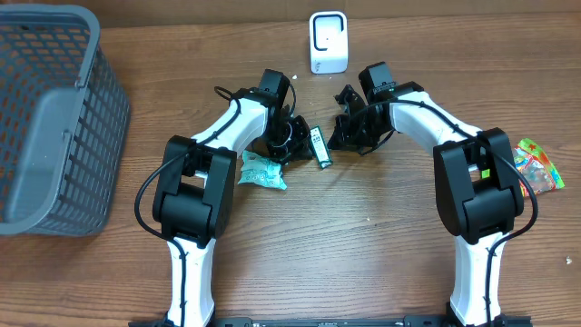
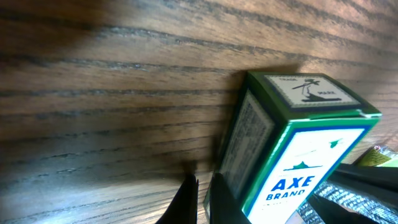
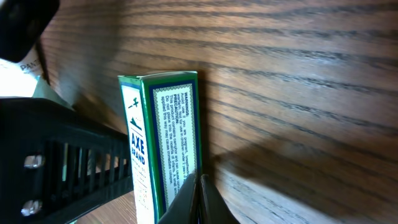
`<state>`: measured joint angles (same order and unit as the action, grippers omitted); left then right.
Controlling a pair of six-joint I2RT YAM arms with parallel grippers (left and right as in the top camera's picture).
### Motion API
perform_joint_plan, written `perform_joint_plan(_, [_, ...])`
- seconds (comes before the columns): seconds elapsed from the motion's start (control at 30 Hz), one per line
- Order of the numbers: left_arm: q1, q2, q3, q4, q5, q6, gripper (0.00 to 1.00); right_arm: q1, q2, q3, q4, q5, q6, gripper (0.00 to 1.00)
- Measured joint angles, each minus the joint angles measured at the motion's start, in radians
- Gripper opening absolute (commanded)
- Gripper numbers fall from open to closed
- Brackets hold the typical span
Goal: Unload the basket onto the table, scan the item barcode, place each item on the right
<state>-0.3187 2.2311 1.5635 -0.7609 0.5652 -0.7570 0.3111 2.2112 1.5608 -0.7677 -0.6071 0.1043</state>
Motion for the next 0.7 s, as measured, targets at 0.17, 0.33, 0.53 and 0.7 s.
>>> perform_joint_plan(0.17, [0.005, 0.0, -0.002, 0.0, 0.002, 0.0, 0.04, 0.007, -0.019, 0.0, 0.001, -0.01, 0.0, 0.04])
perform_joint_plan(0.33, [0.009, 0.0, -0.004, 0.002, 0.009, 0.0, 0.04, 0.026, -0.071, 0.0, -0.002, -0.051, 0.0, 0.04])
perform_joint_plan(0.53, [0.016, 0.0, -0.006, 0.003, 0.023, 0.0, 0.04, 0.064, -0.097, 0.0, -0.005, -0.079, -0.001, 0.04])
perform_joint_plan(0.7, [0.056, 0.0, -0.008, -0.029, 0.033, 0.0, 0.04, 0.069, -0.097, 0.0, -0.011, -0.031, 0.012, 0.04])
